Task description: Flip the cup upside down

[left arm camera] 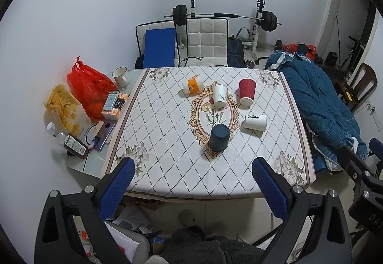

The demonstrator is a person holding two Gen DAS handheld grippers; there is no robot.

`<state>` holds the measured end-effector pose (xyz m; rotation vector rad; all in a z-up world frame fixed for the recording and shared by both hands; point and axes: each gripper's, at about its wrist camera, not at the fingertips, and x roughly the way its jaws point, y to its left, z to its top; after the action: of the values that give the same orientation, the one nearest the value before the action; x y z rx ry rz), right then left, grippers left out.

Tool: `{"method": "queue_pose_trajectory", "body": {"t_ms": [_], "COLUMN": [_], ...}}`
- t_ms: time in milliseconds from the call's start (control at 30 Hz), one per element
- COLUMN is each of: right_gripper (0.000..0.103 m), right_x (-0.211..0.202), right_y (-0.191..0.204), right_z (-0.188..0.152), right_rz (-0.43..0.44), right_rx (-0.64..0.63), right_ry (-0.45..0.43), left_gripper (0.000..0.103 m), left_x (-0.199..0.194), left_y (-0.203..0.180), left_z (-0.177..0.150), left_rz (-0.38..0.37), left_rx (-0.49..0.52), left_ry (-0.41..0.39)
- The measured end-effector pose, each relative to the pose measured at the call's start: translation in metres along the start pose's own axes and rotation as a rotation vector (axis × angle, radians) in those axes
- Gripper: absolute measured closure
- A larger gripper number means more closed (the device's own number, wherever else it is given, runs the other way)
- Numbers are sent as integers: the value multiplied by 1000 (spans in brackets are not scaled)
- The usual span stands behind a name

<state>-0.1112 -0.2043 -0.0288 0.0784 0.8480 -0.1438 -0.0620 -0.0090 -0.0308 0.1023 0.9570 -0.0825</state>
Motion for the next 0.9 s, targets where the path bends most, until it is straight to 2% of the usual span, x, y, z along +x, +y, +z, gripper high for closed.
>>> {"method": "queue_pose_trajectory", "body": {"t_ms": [900], "right_gripper": [2], "right_x": [13], "right_y": [2], "right_z": [-2], "right_rz": [24], "right_rx": [-3], "right_ry": [5], "left_gripper": [3], "left_x": [-7], "left_y": [12], "left_z": [1], "left_rz": [27], "left_rx": [-21], "left_ry": [-16]}}
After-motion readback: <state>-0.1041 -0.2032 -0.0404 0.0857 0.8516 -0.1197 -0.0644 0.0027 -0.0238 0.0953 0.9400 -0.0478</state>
